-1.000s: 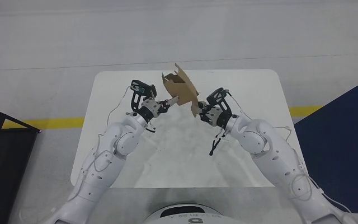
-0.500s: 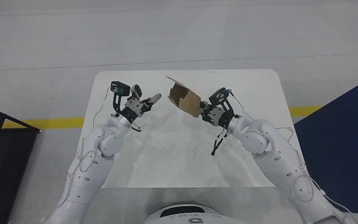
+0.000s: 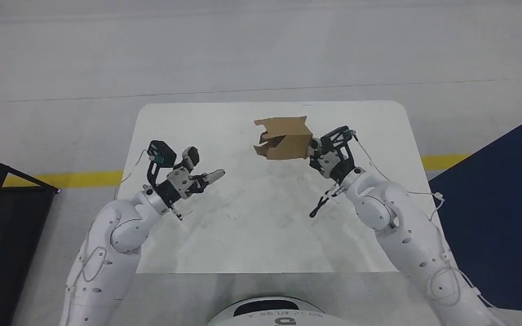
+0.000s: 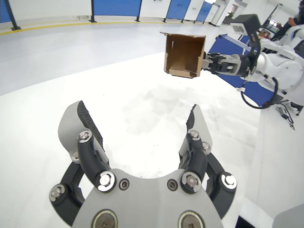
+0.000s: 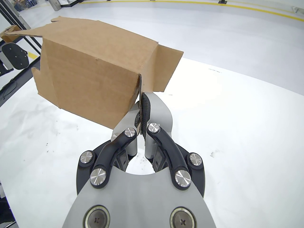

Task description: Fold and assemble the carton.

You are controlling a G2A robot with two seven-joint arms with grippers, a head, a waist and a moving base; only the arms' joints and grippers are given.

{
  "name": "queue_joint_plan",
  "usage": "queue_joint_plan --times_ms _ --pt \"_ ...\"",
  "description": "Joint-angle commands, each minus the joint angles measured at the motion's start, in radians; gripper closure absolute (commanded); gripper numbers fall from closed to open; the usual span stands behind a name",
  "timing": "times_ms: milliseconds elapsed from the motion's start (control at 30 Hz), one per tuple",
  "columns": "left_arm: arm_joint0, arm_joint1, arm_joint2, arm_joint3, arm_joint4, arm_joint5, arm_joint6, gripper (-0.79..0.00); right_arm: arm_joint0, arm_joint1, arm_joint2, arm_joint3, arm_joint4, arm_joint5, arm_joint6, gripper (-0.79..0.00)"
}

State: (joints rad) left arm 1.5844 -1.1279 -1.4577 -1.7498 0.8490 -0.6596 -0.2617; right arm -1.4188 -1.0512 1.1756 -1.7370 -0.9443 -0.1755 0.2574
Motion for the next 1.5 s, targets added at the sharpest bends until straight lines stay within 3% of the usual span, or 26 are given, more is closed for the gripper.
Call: queue_joint_plan --times_ms 0,200,367,467,667,800,967,1233,1467 --pt "-0.015 -0.002 0.031 -0.011 0.001 -0.002 -0.011 -0.785 -0.011 0.000 -0.002 -0.013 -0.023 -0.001 0.000 0.000" --pt "-0.050 -0.010 0.117 -0.025 0.064 0.015 0.009 -0.748 -0.017 -0.003 -0.009 -0.030 -0.039 -0.006 0.022 0.000" --pt "-0.097 -0.012 0.117 0.024 -0.108 0.006 -0.014 -0.785 -0.016 -0.003 -0.010 -0.035 -0.032 -0.061 0.037 0.000" --pt "-0.145 -0.010 0.089 0.060 -0.188 0.072 -0.065 -0.785 -0.015 -0.002 -0.001 -0.030 -0.007 -0.113 0.041 0.000" --pt "-0.222 -0.014 0.094 0.064 -0.189 0.191 -0.097 -0.785 -0.011 0.007 0.028 -0.006 0.077 -0.304 0.063 0.000" --pt "-0.239 -0.014 0.105 0.002 -0.142 0.199 -0.095 -0.785 0.009 0.012 0.048 0.033 0.149 -0.418 0.093 0.000" --pt "-0.246 -0.008 0.119 -0.072 -0.027 0.167 -0.119 -0.785 0.028 0.015 0.056 0.063 0.197 -0.477 0.120 0.000" --pt "-0.225 0.000 0.172 -0.161 0.239 0.116 -0.129 -0.785 0.053 0.014 0.049 0.090 0.232 -0.487 0.140 0.000" --pt "-0.200 0.005 0.207 -0.184 0.398 0.108 -0.107 -0.785 0.061 0.014 0.044 0.099 0.248 -0.484 0.144 0.000"
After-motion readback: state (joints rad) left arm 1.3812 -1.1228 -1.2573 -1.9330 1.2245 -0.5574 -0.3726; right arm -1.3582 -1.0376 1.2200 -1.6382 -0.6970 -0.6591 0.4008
